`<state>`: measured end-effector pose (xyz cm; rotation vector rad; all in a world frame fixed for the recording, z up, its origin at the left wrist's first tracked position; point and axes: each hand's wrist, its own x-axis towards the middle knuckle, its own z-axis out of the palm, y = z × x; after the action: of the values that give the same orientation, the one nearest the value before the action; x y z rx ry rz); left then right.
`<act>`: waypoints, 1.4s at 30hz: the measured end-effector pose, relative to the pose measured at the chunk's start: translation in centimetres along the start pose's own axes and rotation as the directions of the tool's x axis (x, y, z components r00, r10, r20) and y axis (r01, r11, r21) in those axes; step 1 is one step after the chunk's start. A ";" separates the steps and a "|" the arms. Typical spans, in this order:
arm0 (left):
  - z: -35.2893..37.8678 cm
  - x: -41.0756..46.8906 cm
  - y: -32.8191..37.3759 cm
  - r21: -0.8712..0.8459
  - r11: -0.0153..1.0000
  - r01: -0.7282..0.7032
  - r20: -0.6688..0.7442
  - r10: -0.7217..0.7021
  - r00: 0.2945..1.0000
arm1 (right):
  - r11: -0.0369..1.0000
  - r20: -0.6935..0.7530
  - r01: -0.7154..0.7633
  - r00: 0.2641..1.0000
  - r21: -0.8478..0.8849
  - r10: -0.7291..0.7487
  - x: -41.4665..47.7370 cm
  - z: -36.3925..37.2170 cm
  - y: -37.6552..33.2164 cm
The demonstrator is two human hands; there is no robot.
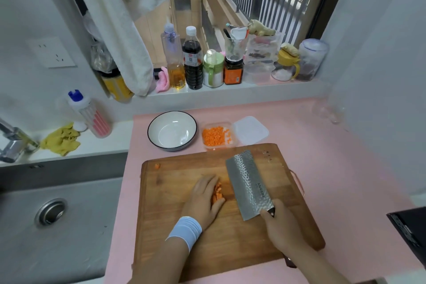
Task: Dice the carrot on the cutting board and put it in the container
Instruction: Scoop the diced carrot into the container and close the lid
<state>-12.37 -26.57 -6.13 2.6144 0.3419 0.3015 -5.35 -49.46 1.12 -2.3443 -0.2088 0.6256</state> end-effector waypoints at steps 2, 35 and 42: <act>0.1 -0.4 0.1 0.048 0.995 0.087 -0.036 -0.085 0.996 | 1.000 0.013 -0.010 1.000 -0.004 0.010 -0.5 0.5 0.6; -2.3 4.5 1.2 0.021 1.000 -0.013 0.082 0.012 0.997 | 0.973 0.186 0.058 0.977 0.222 -0.101 -1.1 5.3 -5.0; -3.5 13.8 2.8 -0.028 0.999 -0.030 0.102 0.033 0.994 | 0.983 0.132 0.091 0.985 0.160 -0.113 5.0 0.6 -8.6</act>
<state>0.28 -23.38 0.35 2.5995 0.2603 0.1798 -1.15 -41.15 4.53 -2.1293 -0.3314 0.7309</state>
